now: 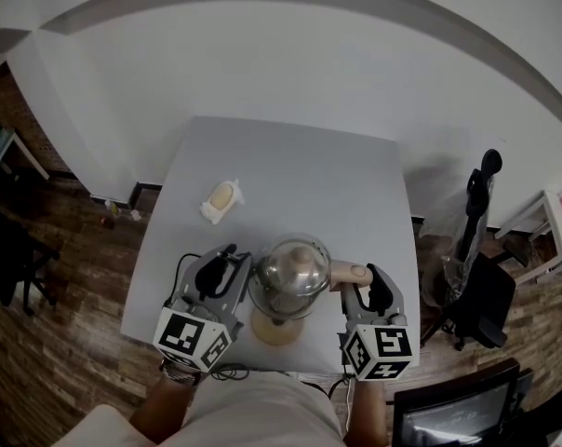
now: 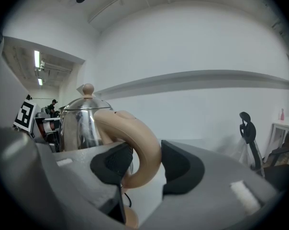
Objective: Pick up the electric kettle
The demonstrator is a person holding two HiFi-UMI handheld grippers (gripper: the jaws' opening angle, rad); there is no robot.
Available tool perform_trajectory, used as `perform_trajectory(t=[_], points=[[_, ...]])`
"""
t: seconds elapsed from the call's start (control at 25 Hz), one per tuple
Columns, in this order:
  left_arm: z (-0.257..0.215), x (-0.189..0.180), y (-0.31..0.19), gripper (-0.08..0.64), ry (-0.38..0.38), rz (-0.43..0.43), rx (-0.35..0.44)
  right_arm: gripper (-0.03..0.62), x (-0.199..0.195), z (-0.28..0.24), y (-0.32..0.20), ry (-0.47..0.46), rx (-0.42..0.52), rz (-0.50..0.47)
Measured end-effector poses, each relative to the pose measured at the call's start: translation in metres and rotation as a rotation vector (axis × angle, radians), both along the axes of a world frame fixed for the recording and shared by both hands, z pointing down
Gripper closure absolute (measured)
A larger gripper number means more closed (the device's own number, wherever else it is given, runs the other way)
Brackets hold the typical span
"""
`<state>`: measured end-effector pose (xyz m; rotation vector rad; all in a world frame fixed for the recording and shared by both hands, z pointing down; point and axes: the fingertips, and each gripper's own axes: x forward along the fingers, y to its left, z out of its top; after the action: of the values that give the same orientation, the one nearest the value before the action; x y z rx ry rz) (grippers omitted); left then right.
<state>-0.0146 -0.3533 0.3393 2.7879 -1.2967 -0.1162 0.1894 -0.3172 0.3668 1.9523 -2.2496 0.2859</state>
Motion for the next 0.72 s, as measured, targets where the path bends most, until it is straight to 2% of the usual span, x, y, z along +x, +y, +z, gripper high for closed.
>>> perform_trajectory(t=[0.72], points=[[-0.026, -0.001, 0.0, 0.443, 0.021, 0.003, 0.053, 0.407, 0.0, -0.027, -0.003, 0.023, 0.041, -0.008]])
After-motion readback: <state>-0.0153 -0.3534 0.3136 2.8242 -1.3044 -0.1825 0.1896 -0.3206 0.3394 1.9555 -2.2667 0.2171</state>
